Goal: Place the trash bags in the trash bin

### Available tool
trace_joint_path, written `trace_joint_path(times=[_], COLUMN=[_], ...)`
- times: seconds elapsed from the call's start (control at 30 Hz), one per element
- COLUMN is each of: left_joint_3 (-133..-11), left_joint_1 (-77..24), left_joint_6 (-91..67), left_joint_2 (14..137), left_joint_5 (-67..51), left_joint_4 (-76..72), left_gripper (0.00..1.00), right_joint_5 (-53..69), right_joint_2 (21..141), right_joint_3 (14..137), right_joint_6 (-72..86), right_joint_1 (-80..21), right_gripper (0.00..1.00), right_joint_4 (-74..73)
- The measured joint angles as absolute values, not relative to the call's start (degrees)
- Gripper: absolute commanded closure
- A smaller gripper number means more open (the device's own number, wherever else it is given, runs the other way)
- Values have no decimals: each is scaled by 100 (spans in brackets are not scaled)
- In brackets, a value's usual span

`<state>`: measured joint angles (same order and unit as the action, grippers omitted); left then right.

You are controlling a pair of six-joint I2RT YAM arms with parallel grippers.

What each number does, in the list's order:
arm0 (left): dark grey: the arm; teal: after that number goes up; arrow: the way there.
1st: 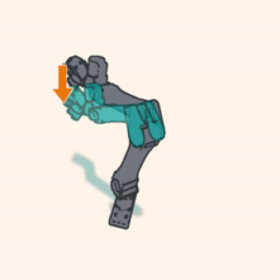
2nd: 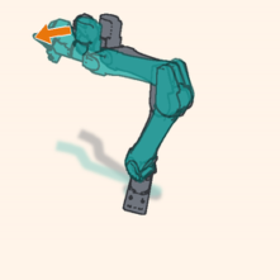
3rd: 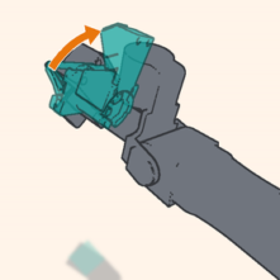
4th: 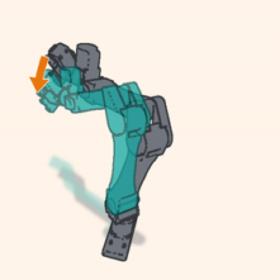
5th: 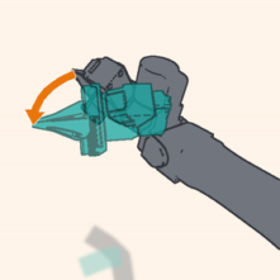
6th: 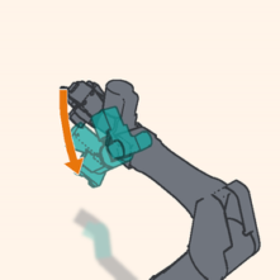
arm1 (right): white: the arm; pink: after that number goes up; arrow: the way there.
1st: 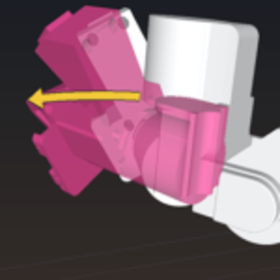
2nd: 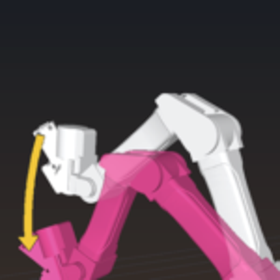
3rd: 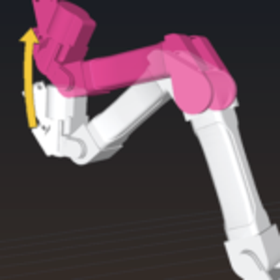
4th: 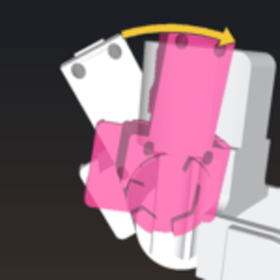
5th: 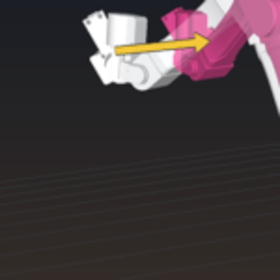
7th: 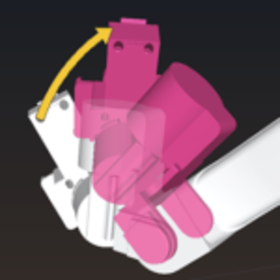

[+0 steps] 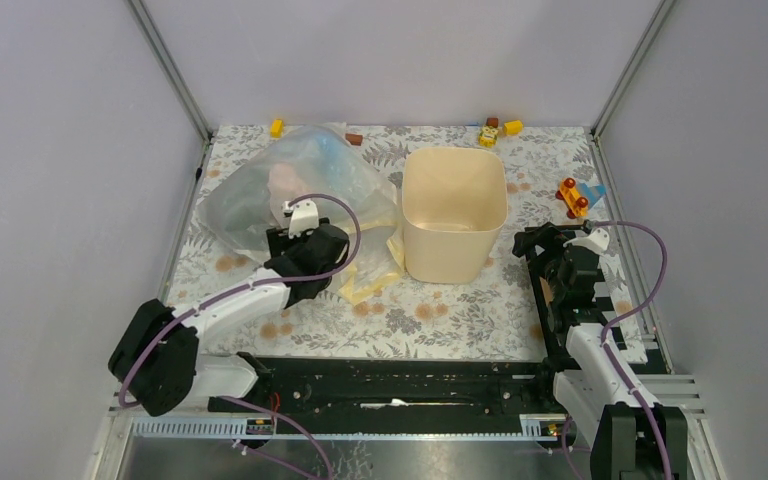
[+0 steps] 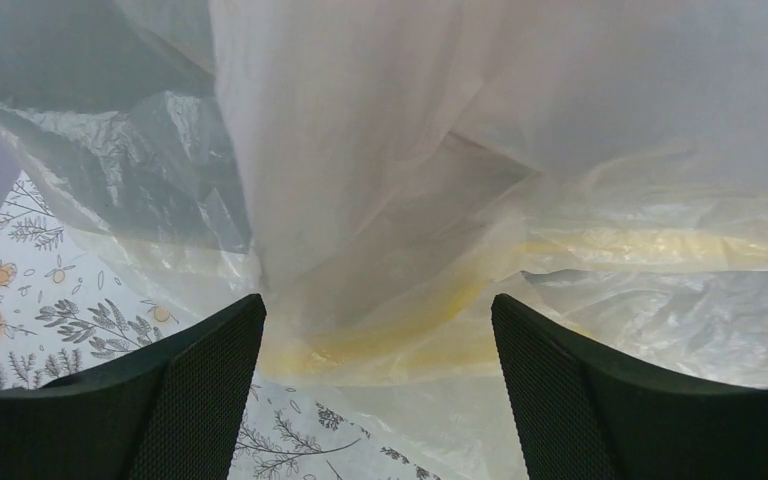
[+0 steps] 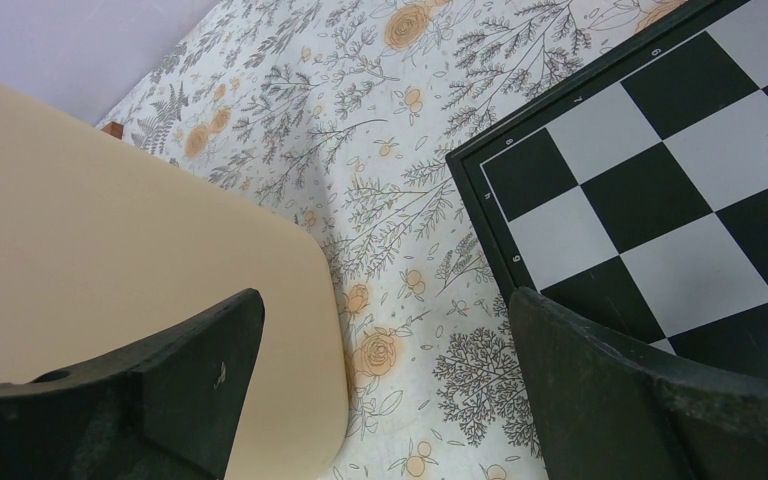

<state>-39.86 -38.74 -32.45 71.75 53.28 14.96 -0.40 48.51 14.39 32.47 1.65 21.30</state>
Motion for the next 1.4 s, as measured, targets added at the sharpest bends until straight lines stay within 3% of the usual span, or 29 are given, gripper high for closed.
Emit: trace_joint_path(times=[0.17, 0.33, 0.4, 0.7, 0.77, 1.1, 1.4], left_joint_3=[-3986, -3997, -3992, -3997, -4139, -5321, -5924], left_joint_1=[-3874, -3778, -3669, -3301, -3306, -3306, -3306], left_joint_6=[-3006, -2926, -2941, -3004, -3048, -3153, -3028], left_joint_2=[7616, 7935, 7933, 7120, 6753, 6075, 5889], left_joint_5=[5413, 5413, 5360, 4762, 4394, 2744, 2104], left_joint_4=[1275, 1160, 1090, 1221, 1435, 2314, 3428], left_gripper=[31, 71, 99, 100, 100, 100, 100], right_joint_5=[-40, -38, -40, -40, -40, 718, 2025], right_joint_2=[4856, 4856, 4851, 4421, 4128, 2893, 3573], right_joint_3=[1439, 1439, 1439, 1487, 1590, 3190, 4672], right_joint_6=[3247, 3249, 3247, 3214, 3157, 2582, 2421], right_joint_1=[165, 165, 165, 165, 165, 165, 156], right_gripper=[0, 0, 0, 2, 6, 18, 28], right_joint_4=[2130, 2130, 2130, 1883, 1623, -156, -969])
